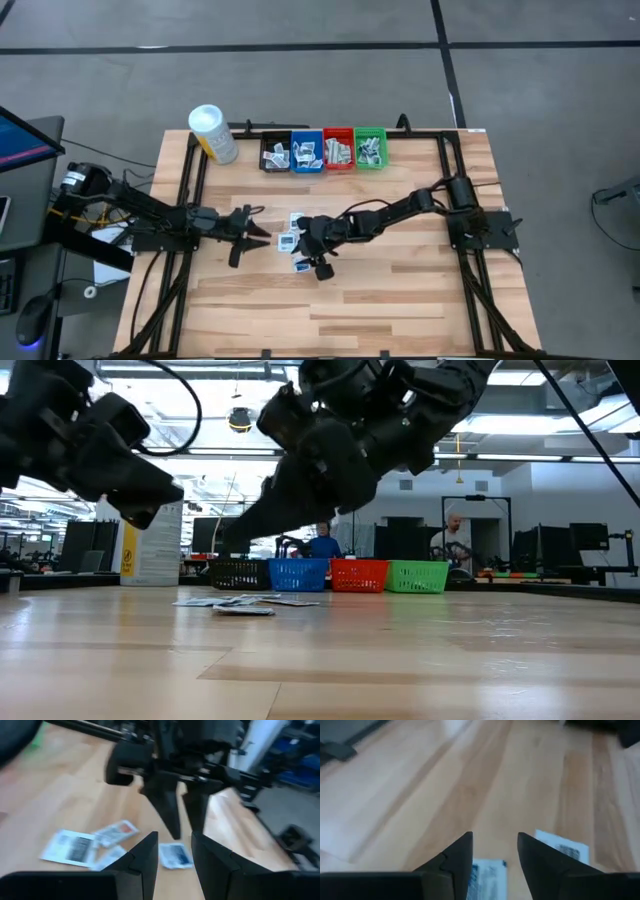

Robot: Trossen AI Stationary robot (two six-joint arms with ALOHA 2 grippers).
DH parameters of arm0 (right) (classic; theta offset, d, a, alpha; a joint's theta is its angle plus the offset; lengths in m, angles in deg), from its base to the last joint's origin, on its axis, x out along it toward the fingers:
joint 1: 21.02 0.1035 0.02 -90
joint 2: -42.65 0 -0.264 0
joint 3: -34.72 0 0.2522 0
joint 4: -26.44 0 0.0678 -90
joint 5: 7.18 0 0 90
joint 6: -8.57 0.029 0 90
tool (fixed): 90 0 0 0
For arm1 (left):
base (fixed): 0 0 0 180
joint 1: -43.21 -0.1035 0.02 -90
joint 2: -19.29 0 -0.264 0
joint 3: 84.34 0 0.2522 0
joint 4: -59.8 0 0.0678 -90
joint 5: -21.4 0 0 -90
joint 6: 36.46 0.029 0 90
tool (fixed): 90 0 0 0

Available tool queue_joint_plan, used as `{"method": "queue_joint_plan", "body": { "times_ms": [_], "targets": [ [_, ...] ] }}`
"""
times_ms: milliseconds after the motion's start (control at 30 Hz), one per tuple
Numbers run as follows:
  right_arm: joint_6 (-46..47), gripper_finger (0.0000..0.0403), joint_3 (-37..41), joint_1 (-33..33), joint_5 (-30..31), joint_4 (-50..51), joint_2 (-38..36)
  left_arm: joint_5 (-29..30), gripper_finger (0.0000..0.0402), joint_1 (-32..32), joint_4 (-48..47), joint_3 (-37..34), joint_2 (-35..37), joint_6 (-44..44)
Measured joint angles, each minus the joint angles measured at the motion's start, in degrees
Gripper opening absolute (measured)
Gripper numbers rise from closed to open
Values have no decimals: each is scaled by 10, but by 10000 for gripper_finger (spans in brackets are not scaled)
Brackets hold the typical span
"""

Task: Pick & Place First Aid Supplies
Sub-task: Put the blue alcohol pad into the green bin

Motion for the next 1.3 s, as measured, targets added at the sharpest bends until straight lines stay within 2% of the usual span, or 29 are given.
{"method": "queue_joint_plan", "body": {
  "times_ms": [100,267,433,600,700,1067,1200,1300],
  "targets": [
    [21,154,0,13,0,-17,0,23,117,45,0,0,0,-18],
    [45,162,8,35,9,-21,1,97,118,121,3,0,0,-39],
    [69,160,9,52,77,-15,7,160,118,180,10,0,-2,-54],
    [71,157,8,59,88,-27,24,209,118,218,13,0,-11,-71],
    [85,158,11,61,105,-26,37,225,118,229,15,0,-20,-73],
    [144,159,4,44,107,-78,107,231,118,231,21,0,-40,-78],
    [156,137,4,37,99,-76,127,235,118,232,22,0,-55,-84],
    [156,100,4,31,89,-79,131,235,118,232,23,0,-71,-88]
  ]
}}
